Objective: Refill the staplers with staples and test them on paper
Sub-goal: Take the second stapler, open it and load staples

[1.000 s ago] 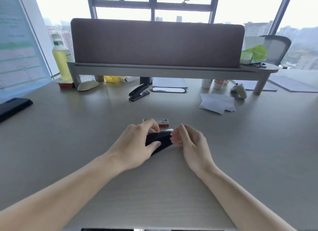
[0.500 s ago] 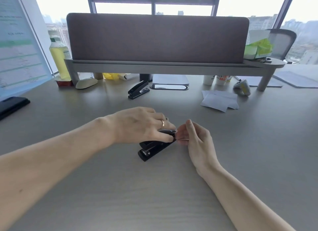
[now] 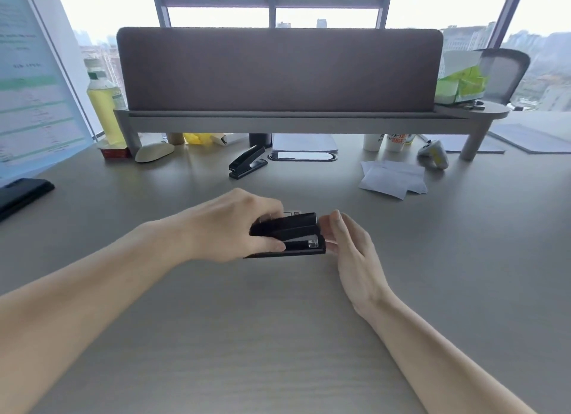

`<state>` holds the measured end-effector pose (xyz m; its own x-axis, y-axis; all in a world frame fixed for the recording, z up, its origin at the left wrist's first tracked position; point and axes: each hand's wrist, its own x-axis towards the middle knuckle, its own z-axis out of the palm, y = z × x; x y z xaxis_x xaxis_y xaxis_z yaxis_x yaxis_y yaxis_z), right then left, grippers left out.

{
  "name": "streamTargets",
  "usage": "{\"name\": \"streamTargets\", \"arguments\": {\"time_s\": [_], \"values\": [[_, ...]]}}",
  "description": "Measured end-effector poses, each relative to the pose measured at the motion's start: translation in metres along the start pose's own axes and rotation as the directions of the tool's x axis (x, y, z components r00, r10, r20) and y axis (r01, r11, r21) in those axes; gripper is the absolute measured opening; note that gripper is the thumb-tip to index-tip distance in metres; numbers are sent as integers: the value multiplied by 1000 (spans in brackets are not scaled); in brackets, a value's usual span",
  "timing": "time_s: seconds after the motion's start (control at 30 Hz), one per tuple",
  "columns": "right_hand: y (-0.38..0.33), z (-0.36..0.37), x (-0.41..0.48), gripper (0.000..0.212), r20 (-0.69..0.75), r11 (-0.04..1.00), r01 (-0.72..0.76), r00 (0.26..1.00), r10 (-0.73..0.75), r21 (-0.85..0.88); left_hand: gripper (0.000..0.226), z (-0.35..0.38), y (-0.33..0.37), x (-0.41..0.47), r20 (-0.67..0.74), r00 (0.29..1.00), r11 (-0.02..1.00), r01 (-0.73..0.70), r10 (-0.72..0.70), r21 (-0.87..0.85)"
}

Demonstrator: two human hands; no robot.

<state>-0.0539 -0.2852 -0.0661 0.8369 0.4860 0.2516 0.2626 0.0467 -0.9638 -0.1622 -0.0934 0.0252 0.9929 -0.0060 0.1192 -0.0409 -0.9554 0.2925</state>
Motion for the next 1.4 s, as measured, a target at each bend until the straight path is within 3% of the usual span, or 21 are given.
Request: {"name": "streamTargets", "arguments": {"time_s": [0.17,0.37,0.47,0.63,0.8,0.93,1.07,1.17,1.4], "values": [[-7,-1,-7,23,127,992,76,990,-63,-102,19,32,-5,-8,-50,995,996,86,-87,-32],[-1,-3,-8,56,193,938,134,978,-74,-319,27,49,-2,-12,-140,986,989,76,-94,-124],[-3,-3,-9,58,190,936,148,978,-89,-321,30,57,11,-8,-209,974,975,38,-85,-219],[-5,0,-11,60,172,930,147,981,-92,-338,30,78,21,1,-352,930,980,40,-107,-193],[-5,0,-11,59,165,925,142,982,-87,-352,25,81,23,-5,-402,912,979,-6,-79,-205],[-4,1,-10,59,171,902,162,980,-100,-400,14,73,19,-7,-466,857,878,-36,-218,-477],[-2,2,-11,60,170,898,160,981,-97,-411,15,72,22,-15,-480,844,816,-95,-238,-570],[-1,2,-11,62,157,895,157,983,-100,-416,27,71,19,-19,-508,817,749,-152,-272,-645],[-1,2,-10,54,151,905,151,984,-98,-398,15,74,9,-21,-541,737,610,-223,-405,-760]]}}
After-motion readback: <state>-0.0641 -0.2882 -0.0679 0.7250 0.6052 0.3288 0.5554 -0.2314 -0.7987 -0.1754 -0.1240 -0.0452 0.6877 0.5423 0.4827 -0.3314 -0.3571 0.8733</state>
